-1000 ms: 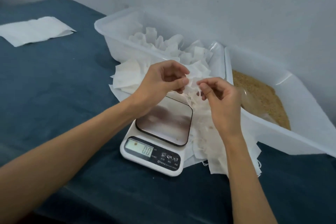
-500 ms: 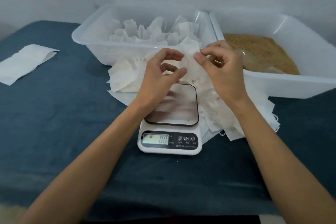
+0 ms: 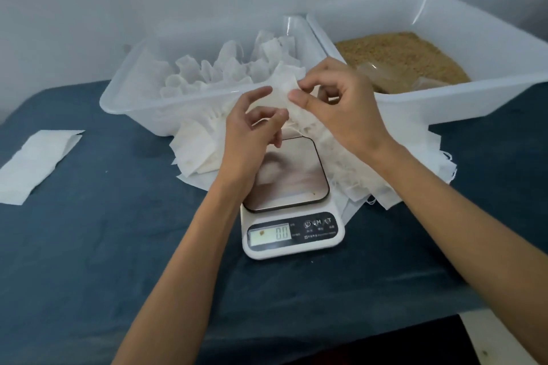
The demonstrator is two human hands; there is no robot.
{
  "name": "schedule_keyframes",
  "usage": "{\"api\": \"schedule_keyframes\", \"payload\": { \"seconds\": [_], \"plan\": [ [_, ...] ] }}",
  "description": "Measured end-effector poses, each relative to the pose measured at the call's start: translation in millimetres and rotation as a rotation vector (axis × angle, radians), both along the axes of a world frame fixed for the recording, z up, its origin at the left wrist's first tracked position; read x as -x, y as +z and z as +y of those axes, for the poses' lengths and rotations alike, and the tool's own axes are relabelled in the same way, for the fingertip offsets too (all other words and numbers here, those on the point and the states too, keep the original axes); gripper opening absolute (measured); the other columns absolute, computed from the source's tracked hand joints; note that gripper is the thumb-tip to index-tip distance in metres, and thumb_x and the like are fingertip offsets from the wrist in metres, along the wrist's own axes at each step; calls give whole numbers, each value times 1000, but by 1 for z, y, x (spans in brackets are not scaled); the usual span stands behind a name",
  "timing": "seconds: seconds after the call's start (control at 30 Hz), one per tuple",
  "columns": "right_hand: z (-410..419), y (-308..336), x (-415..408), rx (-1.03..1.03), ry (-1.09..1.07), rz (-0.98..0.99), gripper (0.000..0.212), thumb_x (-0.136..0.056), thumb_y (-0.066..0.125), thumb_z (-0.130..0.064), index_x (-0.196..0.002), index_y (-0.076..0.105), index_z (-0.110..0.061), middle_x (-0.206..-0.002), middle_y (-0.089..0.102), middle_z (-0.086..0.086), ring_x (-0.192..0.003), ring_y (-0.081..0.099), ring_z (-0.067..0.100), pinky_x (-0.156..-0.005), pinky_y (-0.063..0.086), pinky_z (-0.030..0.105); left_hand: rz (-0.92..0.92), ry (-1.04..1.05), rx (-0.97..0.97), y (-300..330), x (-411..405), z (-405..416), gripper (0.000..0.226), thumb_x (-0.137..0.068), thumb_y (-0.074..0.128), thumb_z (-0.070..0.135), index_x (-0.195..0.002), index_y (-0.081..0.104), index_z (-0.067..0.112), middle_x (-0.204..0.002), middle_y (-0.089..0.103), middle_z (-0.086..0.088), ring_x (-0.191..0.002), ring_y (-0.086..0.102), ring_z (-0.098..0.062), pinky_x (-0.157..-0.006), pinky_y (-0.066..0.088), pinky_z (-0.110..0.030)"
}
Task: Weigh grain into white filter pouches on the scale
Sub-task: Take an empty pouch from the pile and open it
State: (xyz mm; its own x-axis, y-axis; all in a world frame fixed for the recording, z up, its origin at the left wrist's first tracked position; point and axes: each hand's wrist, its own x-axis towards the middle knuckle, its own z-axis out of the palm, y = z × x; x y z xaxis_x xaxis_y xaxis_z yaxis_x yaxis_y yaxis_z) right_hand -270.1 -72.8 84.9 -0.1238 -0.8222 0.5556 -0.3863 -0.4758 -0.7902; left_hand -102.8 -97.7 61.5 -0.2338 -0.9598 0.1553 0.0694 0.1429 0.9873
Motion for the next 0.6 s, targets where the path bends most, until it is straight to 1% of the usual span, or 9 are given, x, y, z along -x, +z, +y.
{"api": "schedule_keyframes", "payload": {
  "seconds": [0.07, 0.13, 0.2, 0.3, 0.37, 0.43, 0.47, 0.53, 0.6],
  "plan": [
    [2, 1, 4, -14, 8, -47, 9, -89, 76, -19, -85, 72, -13, -80, 65, -11, -57, 51, 4, -54, 40, 19, 2, 19, -35, 2, 1, 0, 42, -103, 68, 19, -143, 56, 14, -111, 72, -9, -73, 62, -14, -70, 55, -32],
    [5, 1, 8, -75, 70, -174, 13, -92, 74, -20, -86, 72, -9, -73, 63, -9, -47, 44, 11, -43, 33, 22, 13, -54, -112, 3, 2, 1, 46, -103, 66, 30, -147, 53, 18, -125, 70, -11, -88, 66, -20, -73, 58, -37],
    [7, 1, 10, -107, 98, -241, 12, -93, 73, -20, -86, 72, -10, -73, 62, -6, -45, 38, 15, -40, 27, 23, 28, -155, -158, 3, 1, 0, 44, -102, 68, 28, -143, 57, 18, -112, 72, -11, -89, 63, -24, -76, 56, -41],
    [12, 0, 12, -51, 19, -185, 10, -90, 76, -21, -83, 72, -27, -79, 63, -15, -52, 49, 3, -47, 34, 13, 61, -142, -102, -1, -3, -4, 24, -100, 70, 10, -123, 71, 6, -84, 68, -2, -74, 56, -14, -67, 48, -29],
    [13, -1, 13, -22, 7, -236, 15, -88, 78, -23, -79, 70, -33, -81, 63, -15, -51, 49, 2, -47, 34, 13, 49, -84, -94, -2, -2, -6, 21, -101, 69, 14, -119, 72, 5, -90, 70, -2, -77, 61, -12, -66, 52, -28],
    [12, -2, 13, -36, 70, -365, 17, -90, 76, -22, -78, 70, -33, -74, 61, -10, -41, 35, 8, -39, 26, 19, 89, -137, -183, -2, 1, -6, 30, -102, 67, 27, -126, 67, 9, -105, 75, -8, -89, 71, -21, -75, 62, -34],
    [12, -2, 12, -48, 95, -412, 18, -91, 74, -21, -78, 69, -32, -71, 61, -8, -39, 30, 11, -39, 23, 20, 122, -197, -241, -2, 1, -6, 35, -102, 67, 31, -129, 65, 9, -109, 76, -11, -94, 73, -26, -82, 63, -37],
    [11, -6, 11, -68, 92, -436, 18, -92, 74, -19, -78, 70, -30, -68, 61, -5, -38, 28, 12, -38, 23, 19, 187, -290, -315, -3, 1, -5, 37, -99, 70, 27, -128, 65, 5, -111, 76, -12, -99, 73, -27, -86, 62, -37],
    [12, -9, 11, -69, 56, -406, 15, -91, 75, -21, -78, 72, -29, -64, 58, -11, -38, 30, 9, -39, 25, 17, 247, -265, -307, -5, 0, -7, 28, -94, 73, 12, -121, 70, 4, -110, 77, -11, -98, 73, -24, -85, 61, -36]
  ]
}}
